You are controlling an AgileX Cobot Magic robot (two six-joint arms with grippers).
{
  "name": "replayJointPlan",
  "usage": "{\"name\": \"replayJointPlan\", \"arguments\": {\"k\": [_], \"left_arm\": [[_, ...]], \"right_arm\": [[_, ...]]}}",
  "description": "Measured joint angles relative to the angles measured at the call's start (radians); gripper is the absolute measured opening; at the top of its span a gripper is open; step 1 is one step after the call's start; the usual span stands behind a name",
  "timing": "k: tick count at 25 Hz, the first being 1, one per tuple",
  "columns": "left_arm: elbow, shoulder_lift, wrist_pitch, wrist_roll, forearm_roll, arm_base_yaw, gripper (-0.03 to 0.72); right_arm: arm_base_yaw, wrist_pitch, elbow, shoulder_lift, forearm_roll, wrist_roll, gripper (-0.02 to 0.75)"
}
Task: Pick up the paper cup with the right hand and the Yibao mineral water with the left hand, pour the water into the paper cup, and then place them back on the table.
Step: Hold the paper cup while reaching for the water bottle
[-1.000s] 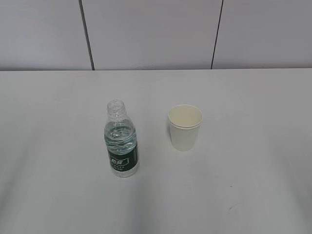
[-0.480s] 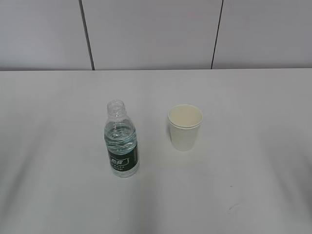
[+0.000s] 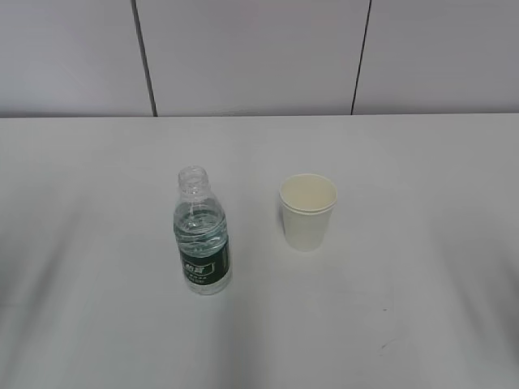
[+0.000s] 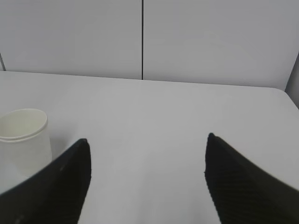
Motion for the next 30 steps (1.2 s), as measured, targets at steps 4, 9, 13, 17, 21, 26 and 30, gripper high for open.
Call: {"name": "replayJointPlan", "arguments": {"k": [4,9,13,17,21,26,30], "left_arm": [[0.0,0.056,-0.044,-0.001,-0.013,0.0,0.54],[0.0,0.118,-0.13,-0.001,-0.015,0.0,0.54],[0.0,0.16,-0.18,-0.001,-0.015,0.0,0.54],[-0.001,0.214,-0.217,-0.001,-0.006,-0.001,0.54],[-0.001,0.295,-0.256,-0.001,0.025,-0.001,0.54],[-0.001,0.426,-0.371,-0.078,0.097,-0.001,0.54],[-0.002,0.575,-0.583,-0.093,0.283,-0.001,0.526]], "right_arm": [[0.0,-0.073,0.0,0.069,0.0,-0.007,0.593],[0.0,-0.251,0.0,0.237,0.0,-0.009,0.593],[0.0,-0.4,0.0,0.376,-0.004,-0.011,0.593],[0.0,-0.524,0.0,0.528,-0.015,-0.021,0.593],[0.0,-0.648,0.0,0.653,-0.054,-0.047,0.592],[0.0,-0.766,-0.006,0.807,-0.087,-0.05,0.592],[0.0,-0.836,-0.008,0.947,-0.134,-0.054,0.592]]}}
